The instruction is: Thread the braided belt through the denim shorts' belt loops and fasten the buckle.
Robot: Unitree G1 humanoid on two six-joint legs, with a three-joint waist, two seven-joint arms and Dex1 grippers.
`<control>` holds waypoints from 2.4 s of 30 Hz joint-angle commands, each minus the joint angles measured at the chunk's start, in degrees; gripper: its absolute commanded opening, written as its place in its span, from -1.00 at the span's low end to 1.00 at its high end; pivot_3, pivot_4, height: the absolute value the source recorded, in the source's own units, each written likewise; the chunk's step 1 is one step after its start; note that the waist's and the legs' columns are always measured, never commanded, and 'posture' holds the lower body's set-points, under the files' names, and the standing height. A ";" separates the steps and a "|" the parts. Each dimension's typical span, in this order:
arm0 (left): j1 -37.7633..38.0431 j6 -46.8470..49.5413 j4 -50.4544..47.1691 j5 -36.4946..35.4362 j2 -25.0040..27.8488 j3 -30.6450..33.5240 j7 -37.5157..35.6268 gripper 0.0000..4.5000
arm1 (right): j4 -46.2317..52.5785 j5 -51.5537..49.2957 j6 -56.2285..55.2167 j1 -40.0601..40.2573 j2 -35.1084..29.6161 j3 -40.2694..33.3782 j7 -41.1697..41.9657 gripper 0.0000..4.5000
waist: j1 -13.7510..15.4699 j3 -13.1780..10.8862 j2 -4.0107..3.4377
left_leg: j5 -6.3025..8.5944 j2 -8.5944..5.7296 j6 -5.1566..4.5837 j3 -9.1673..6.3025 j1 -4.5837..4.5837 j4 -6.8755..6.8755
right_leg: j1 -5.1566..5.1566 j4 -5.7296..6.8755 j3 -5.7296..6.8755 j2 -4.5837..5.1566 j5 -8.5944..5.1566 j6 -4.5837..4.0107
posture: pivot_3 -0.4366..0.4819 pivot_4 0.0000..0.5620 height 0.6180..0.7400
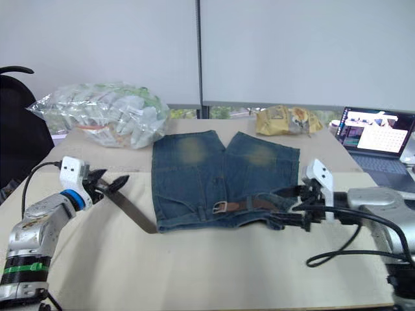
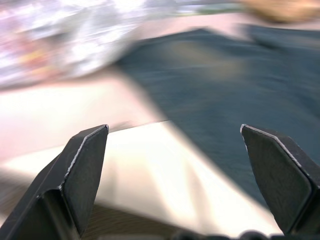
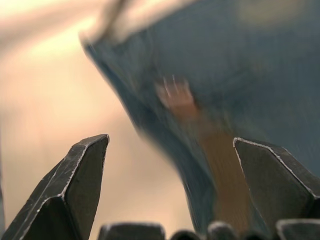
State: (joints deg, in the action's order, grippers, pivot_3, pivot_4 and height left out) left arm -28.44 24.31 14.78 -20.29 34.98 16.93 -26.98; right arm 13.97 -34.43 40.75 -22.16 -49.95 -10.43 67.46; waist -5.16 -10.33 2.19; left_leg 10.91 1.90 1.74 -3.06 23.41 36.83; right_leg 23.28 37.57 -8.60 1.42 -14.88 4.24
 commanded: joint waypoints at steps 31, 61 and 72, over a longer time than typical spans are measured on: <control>-23.70 -4.82 40.40 6.32 -9.09 8.35 37.29 -0.73 | 5.35 -3.07 -2.41 -3.78 6.10 5.15 -8.57 1.00 | 1.54 -0.01 0.05 | 0.00 -0.02 0.02 -0.13 0.30 0.00 | 0.04 -0.40 0.19 0.05 0.32 -0.15 | -0.05 -0.47 1.00; -10.33 -59.80 3.61 41.63 -12.54 -30.93 18.63 -0.99 | -4.93 -36.93 24.17 -17.51 37.64 -12.26 -62.86 1.00 | 2.37 -0.03 0.07 | -0.09 -0.01 0.13 -0.15 0.48 -0.04 | 0.15 -0.44 0.21 0.08 0.62 -0.44 | -0.05 -0.47 1.00; -11.88 -66.44 8.33 44.98 -10.69 -30.62 19.97 -1.00 | -7.21 -47.14 20.71 -18.34 37.87 -14.38 -72.76 -0.31 | 1.34 -0.03 0.05 | -0.09 -0.02 0.12 -0.16 0.50 -0.04 | 0.15 -0.45 0.21 0.07 0.62 -0.42 | -0.05 -0.47 1.00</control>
State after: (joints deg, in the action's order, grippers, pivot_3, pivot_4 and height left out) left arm -38.40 -40.27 23.49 24.64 24.04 -14.29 -8.09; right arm 5.52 -79.47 63.14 -40.10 -11.32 -24.56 -4.69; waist -3.82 -10.36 2.24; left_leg 10.82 1.89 1.86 -3.22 23.90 36.79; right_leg 23.43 37.12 -8.39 1.49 -14.26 3.82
